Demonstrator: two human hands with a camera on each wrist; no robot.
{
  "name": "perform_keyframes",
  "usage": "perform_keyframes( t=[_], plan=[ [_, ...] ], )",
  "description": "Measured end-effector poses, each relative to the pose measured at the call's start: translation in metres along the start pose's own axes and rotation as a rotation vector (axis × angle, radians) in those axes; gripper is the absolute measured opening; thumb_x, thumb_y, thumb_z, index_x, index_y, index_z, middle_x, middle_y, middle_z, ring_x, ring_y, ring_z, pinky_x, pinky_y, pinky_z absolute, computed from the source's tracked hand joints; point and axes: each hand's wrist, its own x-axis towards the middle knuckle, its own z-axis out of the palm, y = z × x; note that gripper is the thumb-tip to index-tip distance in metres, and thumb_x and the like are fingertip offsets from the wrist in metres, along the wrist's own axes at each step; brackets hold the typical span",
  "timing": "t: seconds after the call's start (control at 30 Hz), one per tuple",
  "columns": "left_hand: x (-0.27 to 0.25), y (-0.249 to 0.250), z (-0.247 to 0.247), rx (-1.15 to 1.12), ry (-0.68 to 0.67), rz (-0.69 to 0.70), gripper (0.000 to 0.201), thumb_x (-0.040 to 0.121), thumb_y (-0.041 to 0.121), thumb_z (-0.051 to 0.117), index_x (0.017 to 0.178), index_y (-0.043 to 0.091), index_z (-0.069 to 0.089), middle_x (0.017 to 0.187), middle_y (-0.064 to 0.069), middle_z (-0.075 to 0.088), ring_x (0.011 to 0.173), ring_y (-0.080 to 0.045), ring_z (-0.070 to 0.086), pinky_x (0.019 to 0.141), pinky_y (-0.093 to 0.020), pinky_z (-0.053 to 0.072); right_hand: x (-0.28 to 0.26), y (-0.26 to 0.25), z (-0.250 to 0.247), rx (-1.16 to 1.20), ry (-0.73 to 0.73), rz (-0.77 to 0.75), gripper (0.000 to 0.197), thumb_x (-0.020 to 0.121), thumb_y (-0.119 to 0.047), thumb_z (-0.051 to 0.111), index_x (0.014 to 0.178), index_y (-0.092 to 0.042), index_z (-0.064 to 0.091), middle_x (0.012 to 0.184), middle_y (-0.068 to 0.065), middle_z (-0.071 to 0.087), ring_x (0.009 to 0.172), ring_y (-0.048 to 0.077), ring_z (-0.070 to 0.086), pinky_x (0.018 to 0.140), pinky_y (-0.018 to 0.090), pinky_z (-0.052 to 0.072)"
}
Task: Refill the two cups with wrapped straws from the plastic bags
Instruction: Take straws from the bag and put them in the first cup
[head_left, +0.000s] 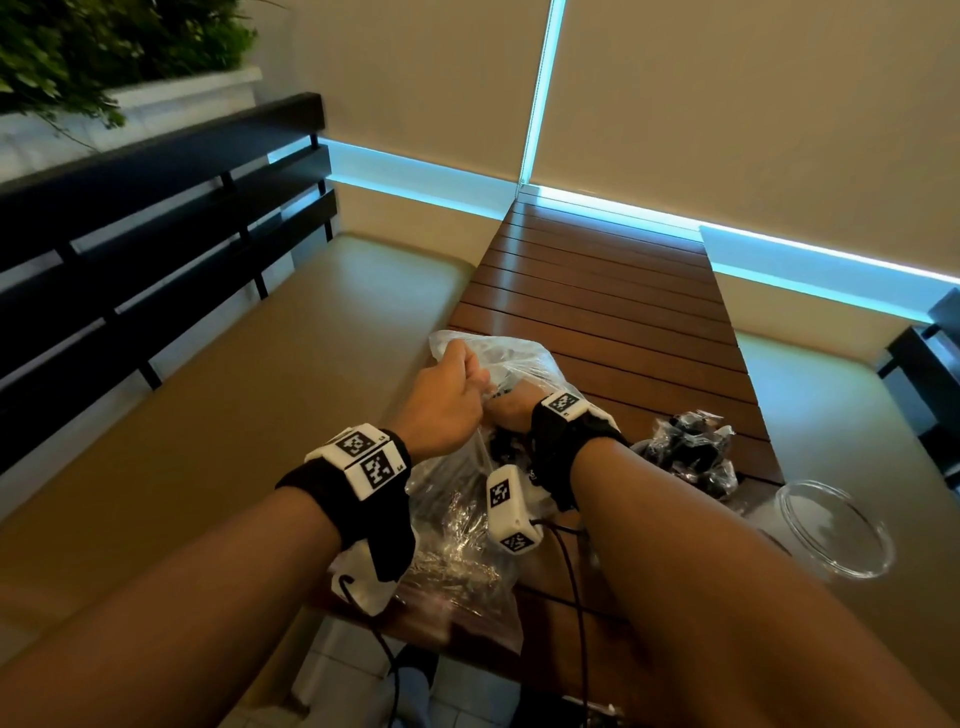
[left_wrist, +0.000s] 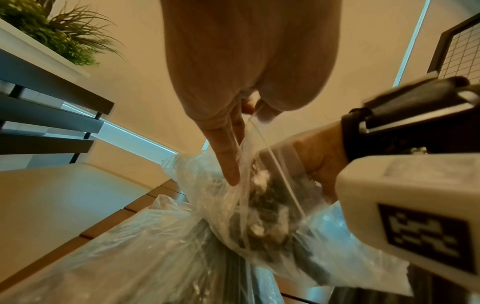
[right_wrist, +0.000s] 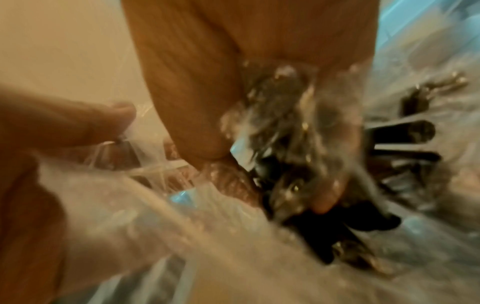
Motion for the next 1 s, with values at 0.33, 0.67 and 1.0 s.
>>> perform_keyframes(
  t=[0.33,0.67,1.0],
  plan=[
    [-0.004,-0.008,0.004,0.078,-0.068,0.027,0.023,0.089,0.015,0.061,0.108,0.021,0.050,0.112,0.000,0.057,0.097,-0.019,0.059,0.083,-0.042,0.056,-0.009,-0.003,0.003,0.007,-0.109,0.139,0.040,0.101,-0.014,0.046,0.140,-0.008,0.047,0.140,0.016,0.050,0.127,0.029,0.049,0.094,0.033,0.040],
    [-0.004,-0.049,0.028,0.363,-0.408,-0.101,0.078,0.080,0.040,0.068,0.147,0.030,0.028,0.145,-0.013,0.044,0.133,-0.036,0.045,0.108,-0.039,0.041,-0.026,0.003,-0.011,0.199,-0.240,0.301,0.023,0.100,-0.014,0.050,0.077,-0.012,0.048,0.074,0.004,0.048,0.055,0.013,0.052,0.030,0.014,0.039],
    [0.067,-0.050,0.070,0.313,-0.277,-0.291,0.076,0.090,0.044,0.052,0.149,0.006,0.022,0.147,-0.023,0.040,0.132,-0.041,0.045,0.100,-0.039,0.040,-0.046,-0.006,-0.057,0.096,-0.021,0.233,0.016,0.095,-0.016,0.052,0.098,-0.004,0.061,0.110,0.017,0.067,0.107,0.034,0.065,0.088,0.040,0.055]
  ],
)
